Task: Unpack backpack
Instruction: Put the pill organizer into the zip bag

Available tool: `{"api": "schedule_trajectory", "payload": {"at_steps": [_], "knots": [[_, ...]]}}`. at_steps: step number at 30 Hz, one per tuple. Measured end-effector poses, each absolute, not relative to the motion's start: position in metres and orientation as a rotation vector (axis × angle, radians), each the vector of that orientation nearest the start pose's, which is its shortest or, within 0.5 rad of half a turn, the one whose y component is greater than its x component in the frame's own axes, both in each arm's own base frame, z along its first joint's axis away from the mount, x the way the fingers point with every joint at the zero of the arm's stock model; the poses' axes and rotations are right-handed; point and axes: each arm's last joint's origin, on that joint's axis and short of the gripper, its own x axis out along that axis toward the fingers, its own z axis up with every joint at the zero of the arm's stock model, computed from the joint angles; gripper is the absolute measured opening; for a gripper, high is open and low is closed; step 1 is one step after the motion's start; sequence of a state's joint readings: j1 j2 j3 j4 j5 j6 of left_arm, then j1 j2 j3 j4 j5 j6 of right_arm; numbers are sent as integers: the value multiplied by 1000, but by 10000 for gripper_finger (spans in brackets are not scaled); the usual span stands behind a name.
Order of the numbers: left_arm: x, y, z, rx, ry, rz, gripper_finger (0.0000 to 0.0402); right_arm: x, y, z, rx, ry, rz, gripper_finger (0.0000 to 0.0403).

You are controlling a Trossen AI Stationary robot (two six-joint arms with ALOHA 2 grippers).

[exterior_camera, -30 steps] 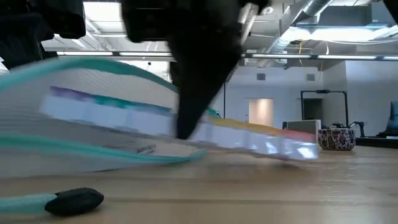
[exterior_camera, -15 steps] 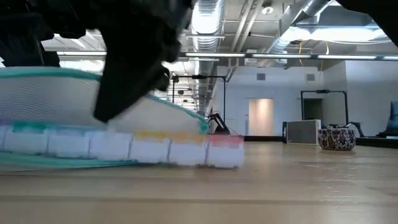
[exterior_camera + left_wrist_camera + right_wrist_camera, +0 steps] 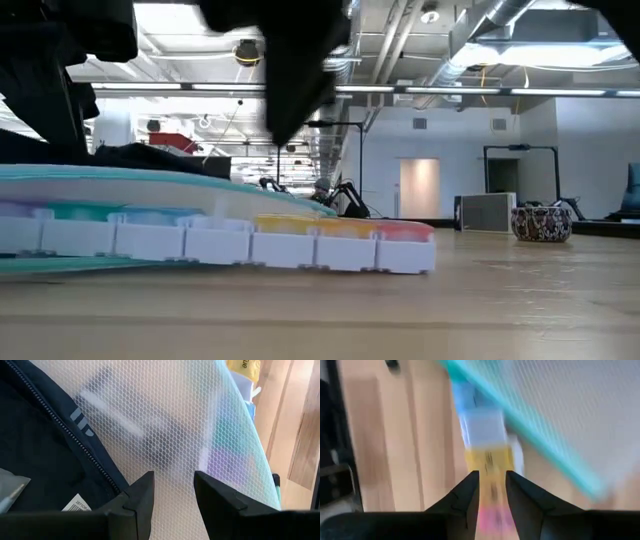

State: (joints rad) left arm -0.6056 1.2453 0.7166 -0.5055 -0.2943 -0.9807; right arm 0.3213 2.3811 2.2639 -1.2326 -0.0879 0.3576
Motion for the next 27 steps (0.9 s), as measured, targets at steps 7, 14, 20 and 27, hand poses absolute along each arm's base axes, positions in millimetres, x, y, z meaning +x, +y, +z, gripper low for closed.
{"api": "schedule_trajectory", "payload": {"at_steps": [7, 14, 20, 27], "knots": [[191, -122, 200, -450, 958, 191, 125, 421, 201, 203, 91, 1564, 9, 62], [191, -122, 200, -450, 958, 191, 125, 398, 222, 158, 77, 1659, -75, 5], [190, -122, 200, -446, 958, 188, 125, 405, 206, 138, 156, 1618, -119, 1], [190, -122, 200, -450, 956, 190, 125, 435, 187, 140, 175, 1437, -56, 1]]}}
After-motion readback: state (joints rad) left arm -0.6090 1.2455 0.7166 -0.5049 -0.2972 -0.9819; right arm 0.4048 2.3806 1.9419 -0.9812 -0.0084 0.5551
